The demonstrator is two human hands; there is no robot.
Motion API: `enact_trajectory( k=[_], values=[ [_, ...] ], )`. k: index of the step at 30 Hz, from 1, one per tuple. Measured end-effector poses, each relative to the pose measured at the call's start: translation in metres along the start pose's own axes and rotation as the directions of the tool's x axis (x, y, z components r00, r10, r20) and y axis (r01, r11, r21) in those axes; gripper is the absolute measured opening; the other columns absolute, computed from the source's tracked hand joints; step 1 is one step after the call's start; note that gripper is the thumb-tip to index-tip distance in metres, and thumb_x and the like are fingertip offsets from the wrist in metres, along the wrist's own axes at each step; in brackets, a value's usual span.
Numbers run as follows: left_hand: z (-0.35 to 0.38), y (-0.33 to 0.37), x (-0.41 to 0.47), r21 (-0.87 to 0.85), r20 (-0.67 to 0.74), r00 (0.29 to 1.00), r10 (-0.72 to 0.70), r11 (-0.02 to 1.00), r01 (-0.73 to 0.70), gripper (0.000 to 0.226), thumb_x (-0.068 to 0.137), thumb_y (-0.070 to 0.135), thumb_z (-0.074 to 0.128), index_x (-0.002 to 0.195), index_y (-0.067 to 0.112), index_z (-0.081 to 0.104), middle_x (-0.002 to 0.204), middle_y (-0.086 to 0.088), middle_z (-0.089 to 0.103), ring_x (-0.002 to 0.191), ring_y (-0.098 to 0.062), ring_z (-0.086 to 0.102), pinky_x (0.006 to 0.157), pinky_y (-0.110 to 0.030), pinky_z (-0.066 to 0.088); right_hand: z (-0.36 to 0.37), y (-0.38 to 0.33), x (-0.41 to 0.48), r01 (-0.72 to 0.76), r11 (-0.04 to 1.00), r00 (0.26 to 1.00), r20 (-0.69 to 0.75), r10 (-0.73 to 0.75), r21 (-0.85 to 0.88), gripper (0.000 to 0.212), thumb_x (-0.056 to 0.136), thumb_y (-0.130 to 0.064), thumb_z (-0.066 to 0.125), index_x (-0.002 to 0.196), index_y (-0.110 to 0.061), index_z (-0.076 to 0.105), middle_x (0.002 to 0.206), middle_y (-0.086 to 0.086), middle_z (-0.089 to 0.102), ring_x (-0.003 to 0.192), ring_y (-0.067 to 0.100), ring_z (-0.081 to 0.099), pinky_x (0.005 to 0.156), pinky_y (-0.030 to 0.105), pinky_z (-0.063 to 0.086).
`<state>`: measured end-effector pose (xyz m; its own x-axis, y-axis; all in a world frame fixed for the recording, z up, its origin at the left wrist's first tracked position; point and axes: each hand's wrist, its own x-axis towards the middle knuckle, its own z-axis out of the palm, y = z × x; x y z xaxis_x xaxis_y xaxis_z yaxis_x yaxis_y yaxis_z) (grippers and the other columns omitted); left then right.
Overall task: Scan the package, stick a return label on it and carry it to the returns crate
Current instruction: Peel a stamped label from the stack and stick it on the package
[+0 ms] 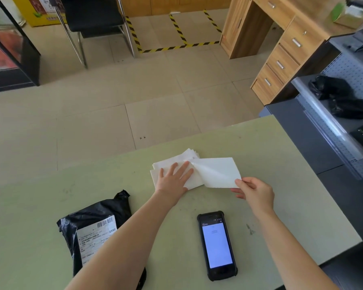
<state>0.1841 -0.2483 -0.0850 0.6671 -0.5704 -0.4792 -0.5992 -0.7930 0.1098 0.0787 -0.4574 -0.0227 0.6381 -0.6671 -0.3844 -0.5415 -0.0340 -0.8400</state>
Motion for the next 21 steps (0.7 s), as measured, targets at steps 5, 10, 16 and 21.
enact_trajectory(
  k=[5,10,16,21],
  values=[
    [-0.003,-0.002,0.000,0.015,0.031,0.998,0.059,0.998,-0.060,0.066,0.102,0.038,0.039,0.155,0.033,0.001,0.164,0.010,-0.012,0.150,-0.025,-0.001,0.119,-0.057,0.012,-0.008,-0.005,0.025,-0.019,0.998,1.000,0.004,0.020,-0.052,0.006,0.084,-0.005,0.067,0.089,-0.004,0.064,0.081,0.011,0.071,0.060,0.017,0.071,0.056,0.027,0.060],
    [-0.016,-0.003,0.004,0.032,0.015,0.996,0.092,0.995,-0.093,0.057,0.100,0.032,0.042,0.152,0.027,0.019,0.164,0.005,-0.001,0.145,-0.029,0.012,0.109,-0.059,0.030,0.002,-0.018,0.042,0.060,0.967,0.997,0.060,-0.046,-0.248,0.011,0.083,-0.008,0.062,0.093,-0.011,0.059,0.087,0.013,0.070,0.073,0.036,0.068,0.077,0.041,0.055],
    [-0.020,0.006,0.012,0.086,0.024,0.999,0.049,0.995,-0.050,0.059,0.099,0.032,0.044,0.150,0.029,0.014,0.163,0.010,-0.010,0.143,-0.032,0.014,0.097,-0.060,0.041,0.012,-0.031,0.055,0.111,0.962,0.986,0.150,-0.075,-0.251,0.038,0.077,-0.019,0.068,0.112,-0.031,0.058,0.090,0.007,0.071,0.086,0.031,0.067,0.083,0.044,0.055],
    [-0.015,0.005,0.012,0.119,0.035,0.999,0.028,0.992,-0.032,0.072,0.101,0.039,0.040,0.154,0.025,-0.006,0.162,0.013,-0.018,0.146,-0.030,0.008,0.103,-0.062,0.035,0.016,-0.039,0.065,0.140,0.940,0.989,0.003,-0.146,-0.311,0.024,0.085,-0.026,0.064,0.099,-0.007,0.069,0.090,0.008,0.066,0.085,0.023,0.057,0.079,0.035,0.048]
  ],
)
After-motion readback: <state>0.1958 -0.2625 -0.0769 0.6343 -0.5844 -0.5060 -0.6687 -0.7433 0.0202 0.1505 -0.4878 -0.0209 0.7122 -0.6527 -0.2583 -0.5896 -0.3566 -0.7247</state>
